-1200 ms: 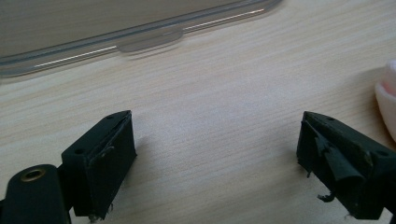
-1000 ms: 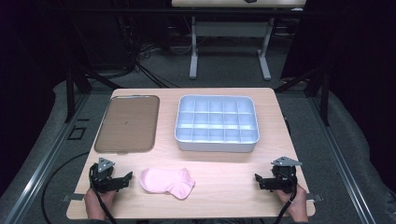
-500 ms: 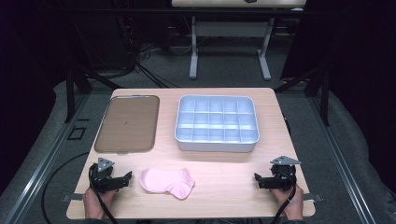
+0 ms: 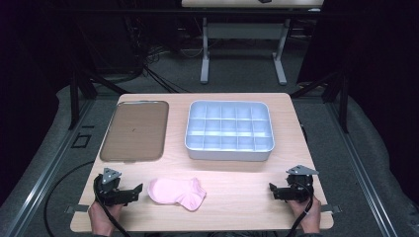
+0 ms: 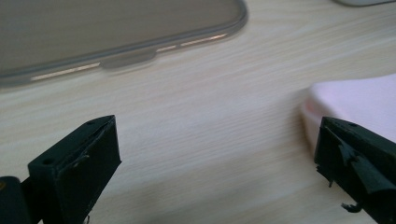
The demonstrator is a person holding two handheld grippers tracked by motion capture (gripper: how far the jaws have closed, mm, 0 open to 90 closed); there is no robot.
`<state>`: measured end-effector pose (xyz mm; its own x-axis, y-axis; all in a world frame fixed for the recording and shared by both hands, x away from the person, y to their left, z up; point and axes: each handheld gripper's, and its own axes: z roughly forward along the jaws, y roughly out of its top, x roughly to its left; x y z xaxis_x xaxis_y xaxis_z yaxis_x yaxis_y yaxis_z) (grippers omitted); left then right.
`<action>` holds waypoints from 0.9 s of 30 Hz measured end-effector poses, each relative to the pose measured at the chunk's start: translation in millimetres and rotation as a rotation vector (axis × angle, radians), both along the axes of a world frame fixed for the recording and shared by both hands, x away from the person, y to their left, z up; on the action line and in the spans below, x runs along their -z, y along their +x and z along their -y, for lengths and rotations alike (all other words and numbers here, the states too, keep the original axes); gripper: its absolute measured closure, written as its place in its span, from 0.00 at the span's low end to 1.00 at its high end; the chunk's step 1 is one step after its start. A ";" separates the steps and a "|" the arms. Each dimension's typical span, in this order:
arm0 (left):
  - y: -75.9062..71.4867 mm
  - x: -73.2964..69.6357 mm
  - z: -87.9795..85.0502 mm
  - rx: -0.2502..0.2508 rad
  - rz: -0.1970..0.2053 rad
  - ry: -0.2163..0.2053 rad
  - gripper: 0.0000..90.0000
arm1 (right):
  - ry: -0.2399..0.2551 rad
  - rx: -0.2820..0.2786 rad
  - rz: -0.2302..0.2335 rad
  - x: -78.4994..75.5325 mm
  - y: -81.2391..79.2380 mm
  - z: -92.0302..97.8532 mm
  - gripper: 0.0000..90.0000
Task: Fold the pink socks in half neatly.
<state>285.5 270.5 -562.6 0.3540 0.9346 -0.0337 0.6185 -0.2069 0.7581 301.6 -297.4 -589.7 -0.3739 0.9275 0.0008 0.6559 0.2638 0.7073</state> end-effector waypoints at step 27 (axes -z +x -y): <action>-10.0 -22.9 100.1 0.290 -0.008 -0.010 0.02 | 0.002 0.002 0.002 0.2 -0.2 0.0 0.00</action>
<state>275.5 170.4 -539.7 0.6063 0.7939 -0.0464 0.5405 -0.3685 0.7564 301.4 -297.4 -589.9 -0.3722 0.9282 0.0023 0.6549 0.2608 0.7093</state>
